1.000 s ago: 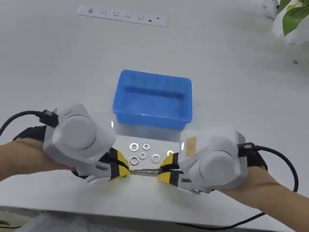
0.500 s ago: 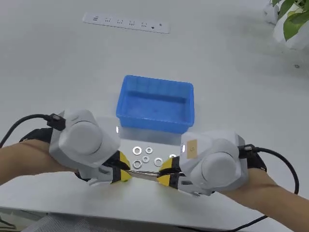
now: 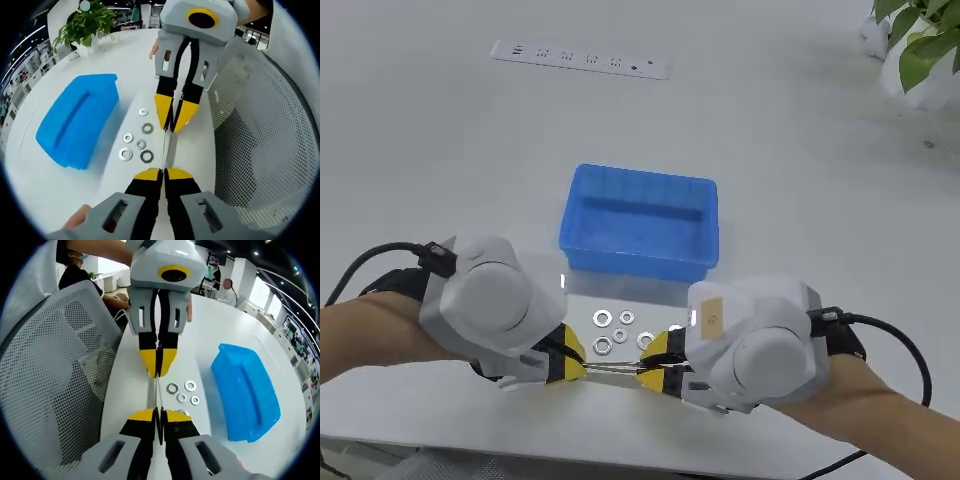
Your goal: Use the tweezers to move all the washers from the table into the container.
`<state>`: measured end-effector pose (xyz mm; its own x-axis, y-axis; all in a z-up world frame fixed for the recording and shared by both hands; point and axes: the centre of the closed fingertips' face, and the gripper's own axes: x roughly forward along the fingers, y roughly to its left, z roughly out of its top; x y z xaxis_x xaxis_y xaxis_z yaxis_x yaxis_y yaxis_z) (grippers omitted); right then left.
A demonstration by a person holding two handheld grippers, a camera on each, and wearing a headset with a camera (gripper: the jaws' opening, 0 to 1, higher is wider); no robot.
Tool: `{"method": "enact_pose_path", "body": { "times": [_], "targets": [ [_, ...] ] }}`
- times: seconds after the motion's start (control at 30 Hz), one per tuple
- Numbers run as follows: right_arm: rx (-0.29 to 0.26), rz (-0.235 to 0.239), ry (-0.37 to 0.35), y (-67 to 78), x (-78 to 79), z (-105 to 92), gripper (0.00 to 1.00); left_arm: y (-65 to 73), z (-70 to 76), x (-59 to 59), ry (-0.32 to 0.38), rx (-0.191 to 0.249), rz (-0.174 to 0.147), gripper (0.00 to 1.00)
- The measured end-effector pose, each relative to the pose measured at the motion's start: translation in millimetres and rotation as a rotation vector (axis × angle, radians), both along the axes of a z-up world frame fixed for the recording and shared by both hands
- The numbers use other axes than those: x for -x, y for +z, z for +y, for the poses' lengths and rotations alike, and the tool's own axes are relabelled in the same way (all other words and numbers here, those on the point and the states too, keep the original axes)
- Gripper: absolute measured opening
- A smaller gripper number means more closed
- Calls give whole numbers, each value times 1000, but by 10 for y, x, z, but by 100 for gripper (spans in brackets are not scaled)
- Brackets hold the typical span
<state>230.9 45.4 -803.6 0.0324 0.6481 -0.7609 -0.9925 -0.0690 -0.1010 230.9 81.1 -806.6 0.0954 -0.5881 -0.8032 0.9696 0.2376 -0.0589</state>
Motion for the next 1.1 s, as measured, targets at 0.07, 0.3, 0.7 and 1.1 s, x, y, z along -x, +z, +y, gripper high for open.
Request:
{"method": "enact_pose_path", "body": {
  "times": [0.07,0.3,0.7,1.1],
  "targets": [
    [1,-5,2,1,-7,-8,7,88,-2,-1,5,21,4,6],
    [-23,-15,-2,26,-32,-4,7,328,-47,16,0,68,-10,6],
    [-109,-2,-14,87,-23,64,8,556,-87,48,17,106,-48,5],
    [-154,-16,-36,157,-25,-9,8,772,-353,32,11,182,-85,5]
  ]
}}
